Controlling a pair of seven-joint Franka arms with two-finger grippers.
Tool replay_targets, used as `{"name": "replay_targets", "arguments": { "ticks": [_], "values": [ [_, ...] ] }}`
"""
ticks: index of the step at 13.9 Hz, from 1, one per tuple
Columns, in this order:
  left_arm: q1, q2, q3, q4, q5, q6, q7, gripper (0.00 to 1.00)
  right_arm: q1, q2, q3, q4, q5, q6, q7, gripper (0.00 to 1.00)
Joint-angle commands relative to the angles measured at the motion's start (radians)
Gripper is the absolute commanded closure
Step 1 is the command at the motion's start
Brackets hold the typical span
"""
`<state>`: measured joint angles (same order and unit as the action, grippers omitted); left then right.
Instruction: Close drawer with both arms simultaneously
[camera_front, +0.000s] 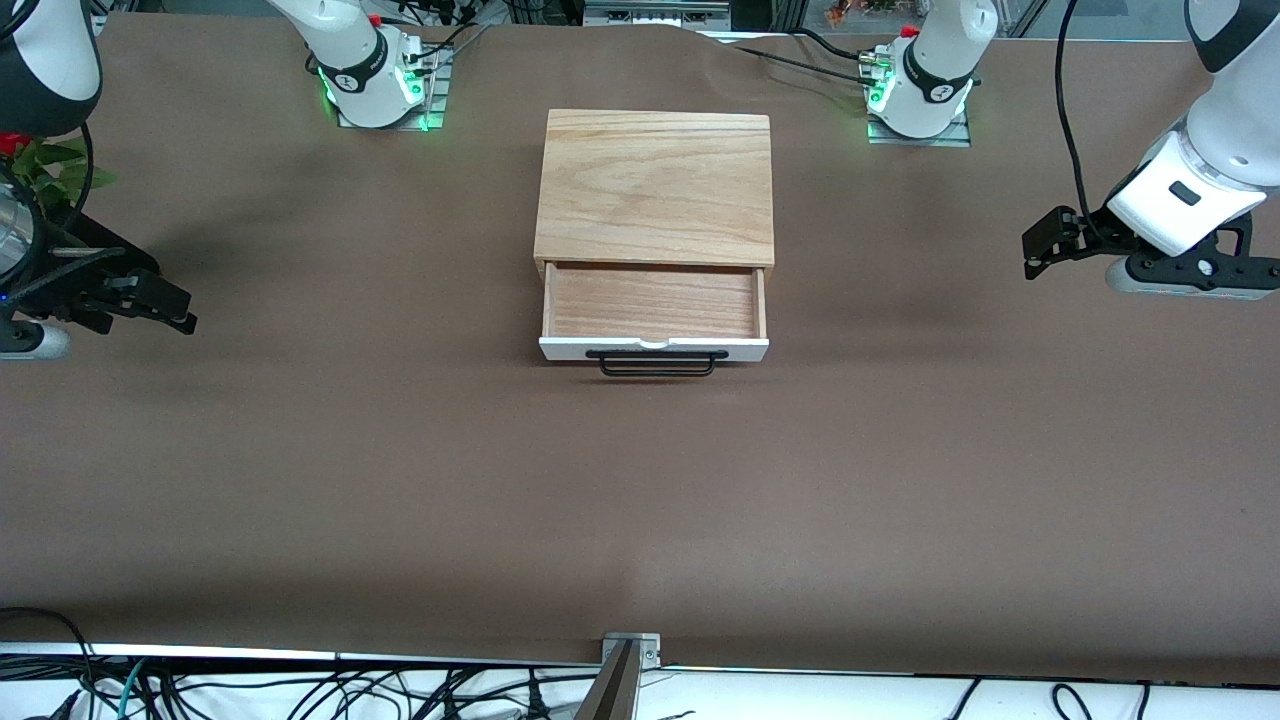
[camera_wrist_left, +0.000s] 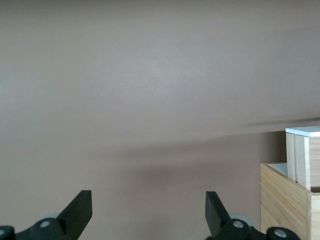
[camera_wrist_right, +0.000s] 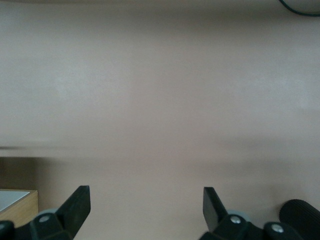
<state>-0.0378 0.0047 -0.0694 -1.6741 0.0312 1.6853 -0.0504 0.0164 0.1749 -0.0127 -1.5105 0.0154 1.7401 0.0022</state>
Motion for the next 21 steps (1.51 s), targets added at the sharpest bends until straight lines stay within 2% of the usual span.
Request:
{"name": "replay_targets", "arguments": {
  "ticks": [1, 10, 14, 19, 21],
  "values": [
    [0.001, 0.021, -0.003, 0.044, 0.016, -0.024, 0.014, 0.0, -0.006, 0.009, 0.007, 0.021, -0.009, -0.004, 0.01, 0.0],
    [-0.01, 0.032, -0.006, 0.042, 0.013, -0.024, 0.015, 0.0, 0.002, 0.038, 0.011, 0.05, -0.006, 0.013, 0.01, 0.0],
    [-0.019, 0.047, -0.004, 0.042, -0.024, -0.024, 0.015, 0.0, 0.068, 0.087, 0.016, 0.062, -0.005, 0.028, 0.027, 0.0],
    [-0.063, 0.106, -0.006, 0.047, -0.123, -0.006, 0.004, 0.0, 0.184, 0.175, 0.016, 0.062, 0.026, 0.148, 0.059, 0.0],
    [-0.108, 0.152, -0.004, 0.047, -0.165, 0.028, -0.002, 0.0, 0.227, 0.208, 0.016, 0.062, 0.078, 0.205, 0.073, 0.0]
  ]
}}
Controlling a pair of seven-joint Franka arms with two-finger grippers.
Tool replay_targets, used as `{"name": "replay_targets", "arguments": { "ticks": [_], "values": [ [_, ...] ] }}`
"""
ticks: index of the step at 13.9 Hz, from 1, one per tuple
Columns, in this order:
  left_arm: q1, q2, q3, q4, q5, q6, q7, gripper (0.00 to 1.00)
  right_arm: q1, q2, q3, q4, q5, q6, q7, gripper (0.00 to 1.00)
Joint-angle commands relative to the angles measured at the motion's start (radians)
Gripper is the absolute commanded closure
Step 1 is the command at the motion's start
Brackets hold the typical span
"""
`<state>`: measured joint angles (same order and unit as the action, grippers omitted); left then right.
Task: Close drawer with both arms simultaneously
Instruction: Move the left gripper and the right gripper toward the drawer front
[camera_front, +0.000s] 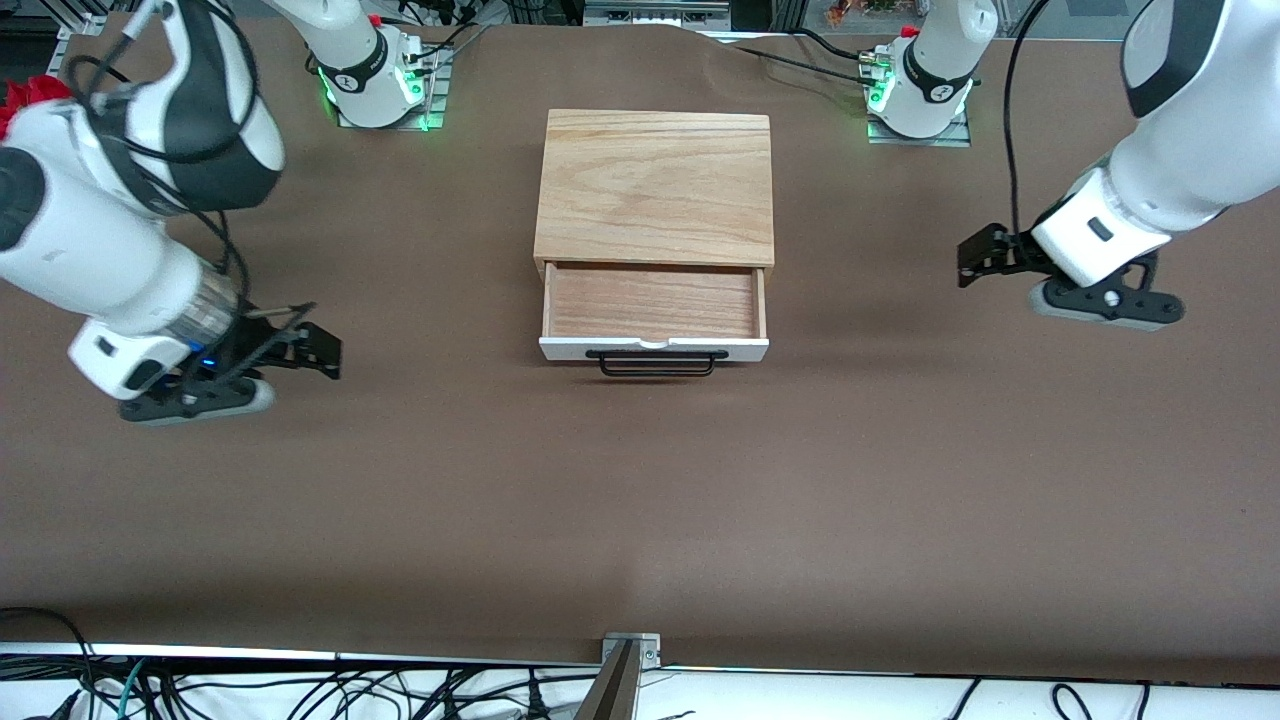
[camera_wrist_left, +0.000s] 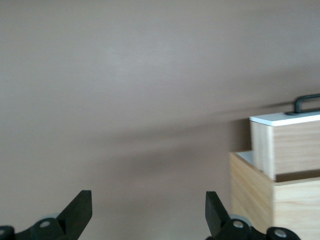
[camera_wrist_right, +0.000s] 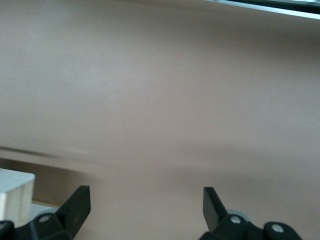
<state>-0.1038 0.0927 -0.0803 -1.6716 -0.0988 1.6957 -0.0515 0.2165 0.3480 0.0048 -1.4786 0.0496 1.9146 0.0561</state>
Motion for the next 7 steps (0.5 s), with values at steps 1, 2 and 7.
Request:
{"name": "replay_targets", "arguments": {
  "ticks": [1, 2, 7],
  "values": [
    [-0.063, 0.088, 0.005, 0.044, -0.036, 0.062, -0.001, 0.0, 0.053, 0.054, -0.002, 0.031, 0.053, 0.067, 0.019, 0.0],
    [-0.077, 0.119, 0.005, 0.044, -0.059, 0.117, -0.001, 0.0, 0.066, 0.075, -0.002, 0.032, 0.055, 0.107, 0.016, 0.0],
    [-0.141, 0.257, 0.005, 0.043, -0.274, 0.362, -0.001, 0.0, 0.138, 0.147, 0.004, 0.035, 0.163, 0.164, 0.046, 0.0]
  ]
}}
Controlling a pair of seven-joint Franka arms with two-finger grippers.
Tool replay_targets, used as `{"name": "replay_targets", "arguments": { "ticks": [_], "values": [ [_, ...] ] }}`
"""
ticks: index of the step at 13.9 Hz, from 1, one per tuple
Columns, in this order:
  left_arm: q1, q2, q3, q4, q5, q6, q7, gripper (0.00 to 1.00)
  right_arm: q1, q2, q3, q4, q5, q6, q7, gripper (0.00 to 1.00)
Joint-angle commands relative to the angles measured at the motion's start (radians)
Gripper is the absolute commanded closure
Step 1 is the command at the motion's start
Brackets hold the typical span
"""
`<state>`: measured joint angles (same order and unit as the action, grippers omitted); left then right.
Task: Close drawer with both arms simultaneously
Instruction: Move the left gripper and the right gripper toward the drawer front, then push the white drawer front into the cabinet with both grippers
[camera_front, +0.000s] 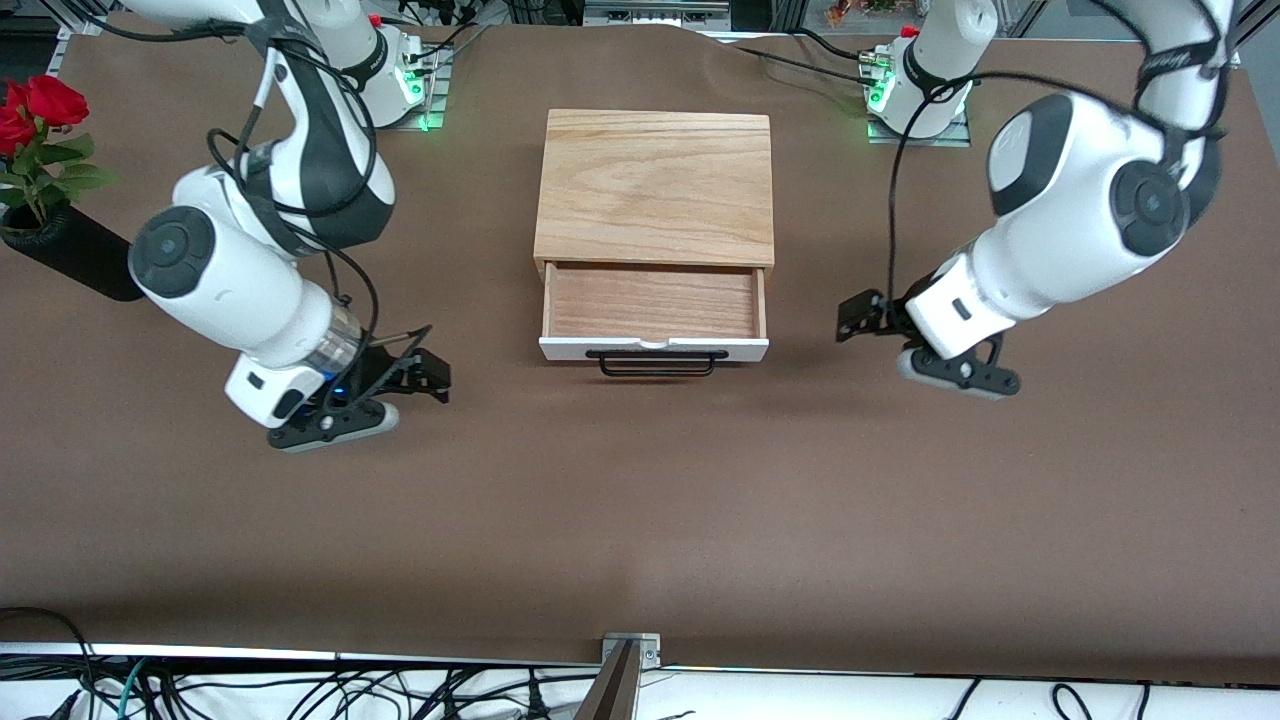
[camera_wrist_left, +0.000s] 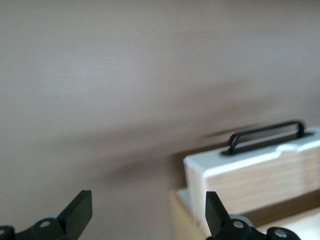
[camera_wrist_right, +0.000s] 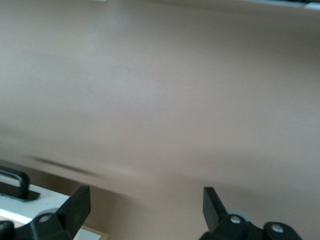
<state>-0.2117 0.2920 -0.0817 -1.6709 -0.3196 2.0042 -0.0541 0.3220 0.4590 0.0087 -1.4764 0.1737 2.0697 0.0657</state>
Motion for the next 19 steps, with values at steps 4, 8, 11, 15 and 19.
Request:
{"name": "replay_targets", "arguments": {
  "ticks": [4, 8, 11, 15, 19],
  "values": [
    [-0.132, 0.168, 0.006, 0.04, -0.127, 0.246, 0.003, 0.0, 0.094, 0.118, 0.0, 0.094, 0.05, 0.033, 0.137, 0.0],
    [-0.16, 0.237, 0.006, 0.04, -0.172, 0.289, 0.016, 0.0, 0.098, 0.174, 0.031, 0.119, 0.165, 0.035, 0.141, 0.0],
    [-0.173, 0.256, -0.001, 0.031, -0.22, 0.289, 0.02, 0.0, 0.098, 0.199, 0.056, 0.12, 0.194, 0.026, 0.137, 0.0],
    [-0.173, 0.257, -0.006, 0.019, -0.22, 0.266, 0.019, 0.0, 0.098, 0.225, 0.082, 0.119, 0.204, 0.015, 0.14, 0.0],
    [-0.172, 0.257, -0.006, 0.019, -0.22, 0.203, 0.019, 0.0, 0.106, 0.247, 0.114, 0.117, 0.22, 0.015, 0.146, 0.0]
  ]
}}
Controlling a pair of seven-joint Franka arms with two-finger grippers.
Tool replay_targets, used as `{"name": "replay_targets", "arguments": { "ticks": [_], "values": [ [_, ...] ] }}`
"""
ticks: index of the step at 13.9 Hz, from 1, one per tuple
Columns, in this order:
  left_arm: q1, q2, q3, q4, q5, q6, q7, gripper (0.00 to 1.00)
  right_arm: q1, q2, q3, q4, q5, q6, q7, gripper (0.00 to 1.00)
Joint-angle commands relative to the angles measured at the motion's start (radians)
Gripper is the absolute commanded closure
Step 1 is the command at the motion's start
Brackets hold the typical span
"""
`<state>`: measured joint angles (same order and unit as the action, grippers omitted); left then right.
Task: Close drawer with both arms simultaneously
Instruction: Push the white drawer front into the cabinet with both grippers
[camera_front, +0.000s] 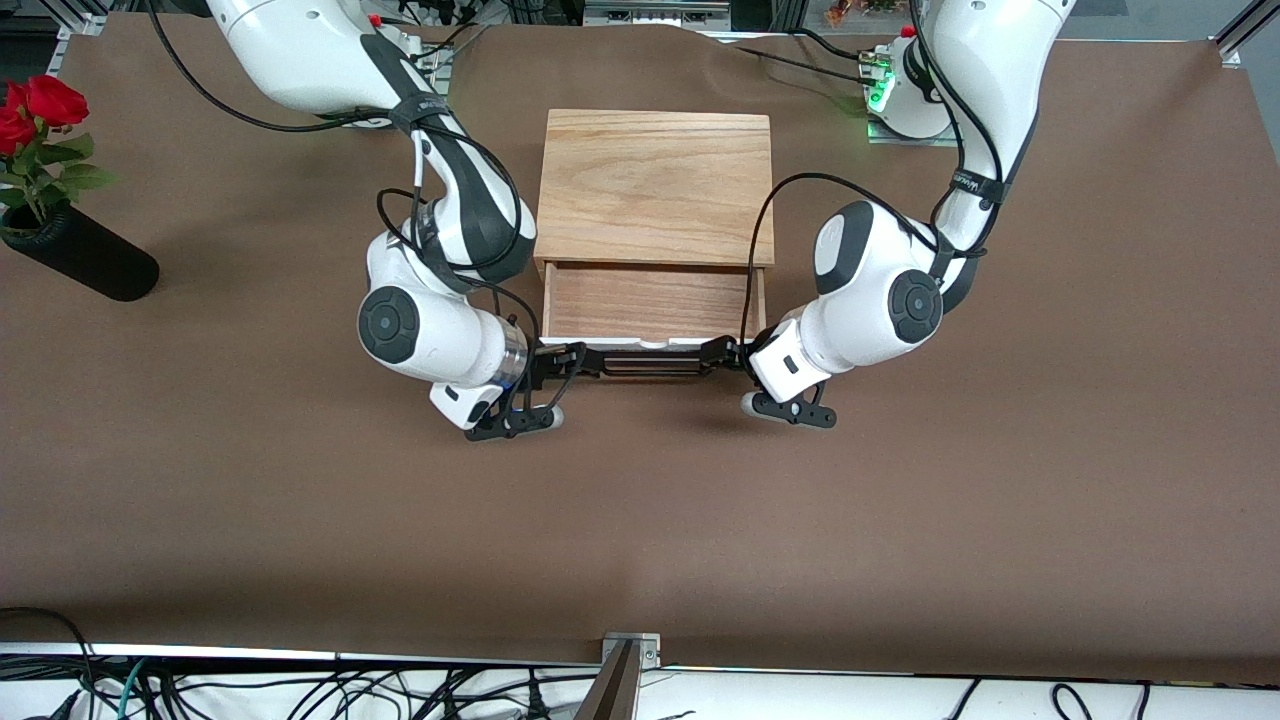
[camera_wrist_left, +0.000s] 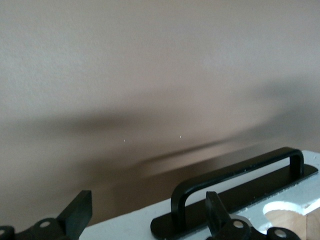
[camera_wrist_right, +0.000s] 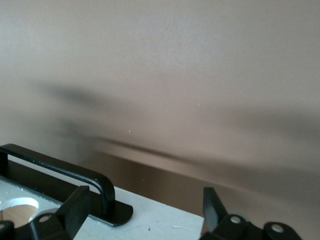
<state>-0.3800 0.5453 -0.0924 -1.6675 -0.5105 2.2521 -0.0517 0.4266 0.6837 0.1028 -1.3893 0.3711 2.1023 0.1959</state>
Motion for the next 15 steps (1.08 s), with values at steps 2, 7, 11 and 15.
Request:
{"name": "replay_targets", "arguments": {
  "ticks": [2, 7, 11, 15],
  "values": [
    [-0.002, 0.004, 0.005, 0.015, -0.029, -0.074, 0.016, 0.0, 0.006, 0.026, 0.021, 0.027, 0.032, -0.027, 0.011, 0.0],
    [-0.003, 0.007, 0.005, 0.015, -0.029, -0.083, 0.015, 0.0, 0.008, 0.033, 0.023, 0.026, 0.08, -0.077, 0.013, 0.0],
    [0.003, 0.007, 0.005, 0.015, -0.029, -0.149, 0.016, 0.0, 0.008, 0.036, 0.025, 0.024, 0.08, -0.097, 0.011, 0.0],
    [0.0, 0.007, 0.005, 0.015, -0.029, -0.187, 0.018, 0.0, 0.026, 0.043, 0.025, 0.018, 0.08, -0.099, 0.013, 0.0]
  ]
}}
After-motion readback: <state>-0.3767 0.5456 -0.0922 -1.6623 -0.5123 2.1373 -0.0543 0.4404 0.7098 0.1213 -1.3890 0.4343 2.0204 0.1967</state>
